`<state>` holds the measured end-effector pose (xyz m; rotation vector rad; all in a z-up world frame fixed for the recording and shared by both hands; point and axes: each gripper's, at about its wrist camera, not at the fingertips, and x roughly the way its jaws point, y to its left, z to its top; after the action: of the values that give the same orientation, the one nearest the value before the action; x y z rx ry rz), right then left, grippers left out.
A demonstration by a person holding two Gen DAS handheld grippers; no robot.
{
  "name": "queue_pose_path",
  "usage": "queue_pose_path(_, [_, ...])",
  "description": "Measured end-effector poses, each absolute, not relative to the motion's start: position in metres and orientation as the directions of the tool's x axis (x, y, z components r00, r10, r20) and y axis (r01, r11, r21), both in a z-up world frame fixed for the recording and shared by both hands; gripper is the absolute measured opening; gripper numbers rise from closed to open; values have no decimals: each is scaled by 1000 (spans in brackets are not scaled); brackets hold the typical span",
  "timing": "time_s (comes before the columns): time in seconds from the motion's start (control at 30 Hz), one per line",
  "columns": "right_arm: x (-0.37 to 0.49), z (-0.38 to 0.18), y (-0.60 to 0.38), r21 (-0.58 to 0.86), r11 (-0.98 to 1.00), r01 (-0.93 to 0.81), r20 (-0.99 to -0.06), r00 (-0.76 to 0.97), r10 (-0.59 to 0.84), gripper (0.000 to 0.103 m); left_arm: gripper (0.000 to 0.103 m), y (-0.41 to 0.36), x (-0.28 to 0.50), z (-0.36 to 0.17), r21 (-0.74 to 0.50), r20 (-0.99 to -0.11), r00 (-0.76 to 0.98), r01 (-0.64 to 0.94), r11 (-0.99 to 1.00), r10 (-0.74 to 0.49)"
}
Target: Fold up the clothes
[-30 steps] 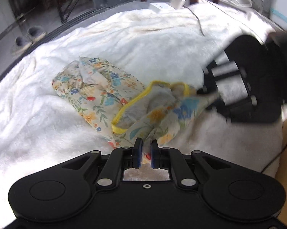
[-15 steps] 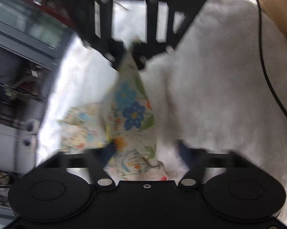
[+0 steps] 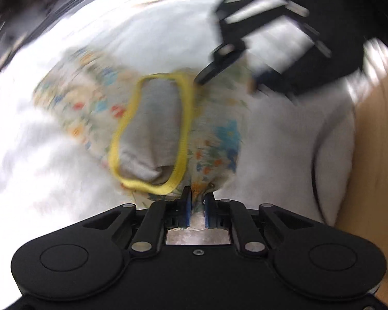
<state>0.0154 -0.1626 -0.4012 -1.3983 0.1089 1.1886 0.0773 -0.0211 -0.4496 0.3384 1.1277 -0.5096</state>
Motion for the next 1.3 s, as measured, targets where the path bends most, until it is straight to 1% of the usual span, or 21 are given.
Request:
queue_pose_path(0.03, [15, -399, -164, -694, -233, -681, -662, 476, 579, 83, 8, -14, 85, -443, -29, -911, 340, 516, 856, -235])
queue_pose_path(0.07, [14, -397, -165, -701, -200, -684, -644, 487, 590, 86, 8, -10, 90, -439, -38, -905, 349, 503, 863, -243])
queue_pose_path(0.13, [10, -393, -166, -713, -136, -688, -609, 510, 607, 86, 8, -5, 97, -431, -57, -896, 361, 488, 871, -260])
queue_pose_path(0.4, [-1, -427, -142, -743, -116, -659, -613, 601, 513, 83, 8, 2, 103, -420, -65, -884, 385, 459, 886, -264])
queue_pose_path(0.43, [2, -429, -140, -729, -110, -675, -624, 590, 512, 59, 8, 3, 102, -419, -52, -883, 390, 470, 881, -261])
queue_pose_path(0.47, [2, -427, -140, -714, -106, -692, -639, 581, 504, 13, 8, 2, 106, -425, -47, -883, 391, 476, 878, -260])
queue_pose_path(0.5, [8, -424, -137, -691, -106, -715, -668, 576, 471, 9, 8, -1, 102, -425, -22, -882, 398, 500, 866, -252])
queue_pose_path(0.53, [17, -420, -138, -666, -90, -741, -691, 567, 449, 9, 8, -4, 97, -426, 11, -883, 407, 517, 856, -234])
queue_pose_path(0.63, [32, -406, -143, -620, -55, -783, -724, 544, 424, 7, 17, -35, 70, -438, 246, -877, 463, 660, 710, -126])
queue_pose_path(0.67, [33, -402, -144, -599, -40, -800, -738, 531, 416, 7, 29, -46, 58, -446, 331, -869, 486, 714, 617, -96])
queue_pose_path(0.7, [33, -398, -144, -590, -35, -806, -743, 526, 415, 7, 45, -52, 48, -449, 379, -856, 509, 735, 561, -89])
queue_pose_path(0.73, [32, -392, -145, -558, -23, -830, -760, 500, 416, 7, 54, -60, 34, -454, 445, -831, 549, 755, 481, -93])
queue_pose_path(0.77, [28, -388, -146, -547, -28, -837, -766, 487, 420, 7, 68, -68, 20, -459, 506, -804, 586, 765, 399, -102])
queue_pose_path(0.8, [25, -386, -148, -537, -35, -843, -772, 475, 424, 7, 72, -71, 16, -461, 528, -792, 601, 763, 374, -107])
queue_pose_path(0.9, [30, -385, -150, -500, -30, -865, -796, 446, 410, 7, 73, -81, 9, -472, 562, -783, 615, 766, 314, -99])
queue_pose_path(0.97, [34, -382, -150, -455, -6, -891, -818, 415, 399, 7, 71, -83, 12, -481, 537, -806, 585, 787, 303, -90])
queue_pose_path(1.03, [39, -380, -147, -407, 26, -913, -836, 384, 391, 7, 48, -80, 19, -489, 469, -854, 513, 831, 300, -84])
queue_pose_path(1.07, [43, -379, -145, -398, 30, -917, -840, 378, 390, 7, 31, -78, 22, -489, 443, -869, 487, 842, 307, -82])
queue_pose_path(1.1, [46, -377, -146, -381, 31, -924, -845, 362, 395, 7, 21, -76, 23, -487, 426, -877, 472, 849, 312, -88])
queue_pose_path(1.17, [55, -378, -141, -361, 9, -933, -850, 333, 409, 7, 18, -71, 26, -482, 383, -895, 433, 868, 315, -106])
queue_pose_path(1.3, [51, -383, -144, -365, -124, -923, -865, 287, 411, 7, 14, -65, 17, -473, 326, -924, 357, 923, 207, -136])
